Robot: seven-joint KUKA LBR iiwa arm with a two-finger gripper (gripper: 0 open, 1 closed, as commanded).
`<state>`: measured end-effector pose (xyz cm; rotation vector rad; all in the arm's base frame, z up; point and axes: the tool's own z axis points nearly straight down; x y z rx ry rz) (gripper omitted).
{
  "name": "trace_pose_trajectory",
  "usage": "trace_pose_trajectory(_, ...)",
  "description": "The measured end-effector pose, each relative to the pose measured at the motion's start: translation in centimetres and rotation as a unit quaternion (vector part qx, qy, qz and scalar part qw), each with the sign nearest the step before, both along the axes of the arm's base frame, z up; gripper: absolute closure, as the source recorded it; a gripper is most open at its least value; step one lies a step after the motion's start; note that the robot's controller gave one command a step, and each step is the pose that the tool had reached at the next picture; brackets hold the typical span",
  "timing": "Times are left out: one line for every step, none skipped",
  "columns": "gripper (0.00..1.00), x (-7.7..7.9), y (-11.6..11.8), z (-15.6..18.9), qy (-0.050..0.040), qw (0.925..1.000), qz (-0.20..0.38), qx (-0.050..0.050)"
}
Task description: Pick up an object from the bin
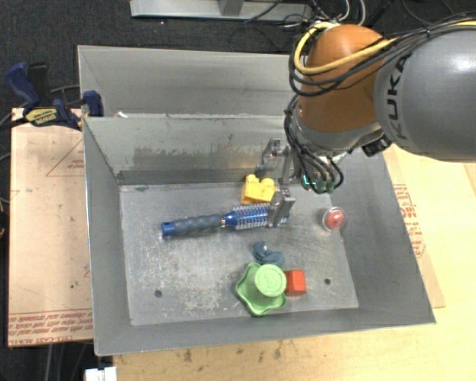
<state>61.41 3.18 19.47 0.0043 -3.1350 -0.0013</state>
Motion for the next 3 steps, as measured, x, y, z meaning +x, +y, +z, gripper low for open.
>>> trace_pose_trajectory(0.0, 3.6, 1.9, -11.5, -0.0058, 0.9951, 0.099, 0.001)
trace_pose_trajectory(1.0, 3.6, 1.9, -11.2, -0.0021, 0.9951, 0.099, 0.001)
trace_pose_trajectory(1.0, 1.4, 3.0, 1.6, -0.0082, 0.9915, 0.13, 0.0)
